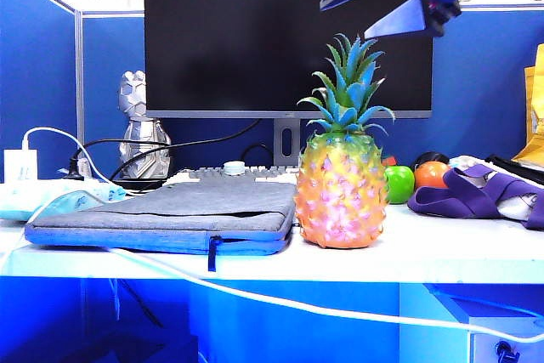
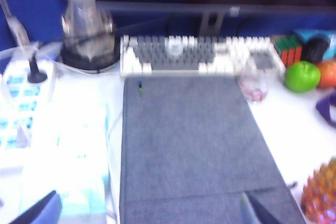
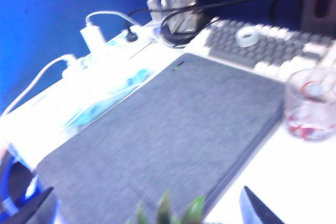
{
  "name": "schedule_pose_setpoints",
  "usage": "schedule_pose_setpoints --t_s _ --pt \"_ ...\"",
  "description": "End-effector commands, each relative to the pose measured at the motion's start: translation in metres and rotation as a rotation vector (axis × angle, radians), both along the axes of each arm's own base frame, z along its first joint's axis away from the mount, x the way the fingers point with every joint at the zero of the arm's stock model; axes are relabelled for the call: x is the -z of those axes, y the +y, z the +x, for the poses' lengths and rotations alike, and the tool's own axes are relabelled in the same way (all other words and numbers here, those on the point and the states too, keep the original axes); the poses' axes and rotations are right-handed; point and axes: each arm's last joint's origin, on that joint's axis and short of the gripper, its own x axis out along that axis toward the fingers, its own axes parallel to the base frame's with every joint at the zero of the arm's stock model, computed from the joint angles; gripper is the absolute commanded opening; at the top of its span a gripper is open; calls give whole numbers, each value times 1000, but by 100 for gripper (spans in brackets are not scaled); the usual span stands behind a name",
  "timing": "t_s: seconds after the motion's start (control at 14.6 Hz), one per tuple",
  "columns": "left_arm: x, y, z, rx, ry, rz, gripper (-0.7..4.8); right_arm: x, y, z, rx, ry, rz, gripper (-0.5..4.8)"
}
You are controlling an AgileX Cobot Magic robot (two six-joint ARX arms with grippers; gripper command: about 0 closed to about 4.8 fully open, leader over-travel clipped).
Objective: Pick up the pineapple and place it above the gray bag.
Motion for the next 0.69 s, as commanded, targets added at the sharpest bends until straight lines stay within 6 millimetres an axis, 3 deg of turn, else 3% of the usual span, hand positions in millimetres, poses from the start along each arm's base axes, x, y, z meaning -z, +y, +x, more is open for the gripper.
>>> schedule_pose_setpoints --t_s 0.07,0.41,0.69 --pt "-2 0 -1 17 -16 4 479 -3 0 -7 -66 51 10 479" --pt "-2 -1 -1 52 1 -31 479 3 -3 -22 -95 200 -21 479" --pt "0 -2 -2 72 22 -38 479 6 -3 -20 -82 209 -42 479"
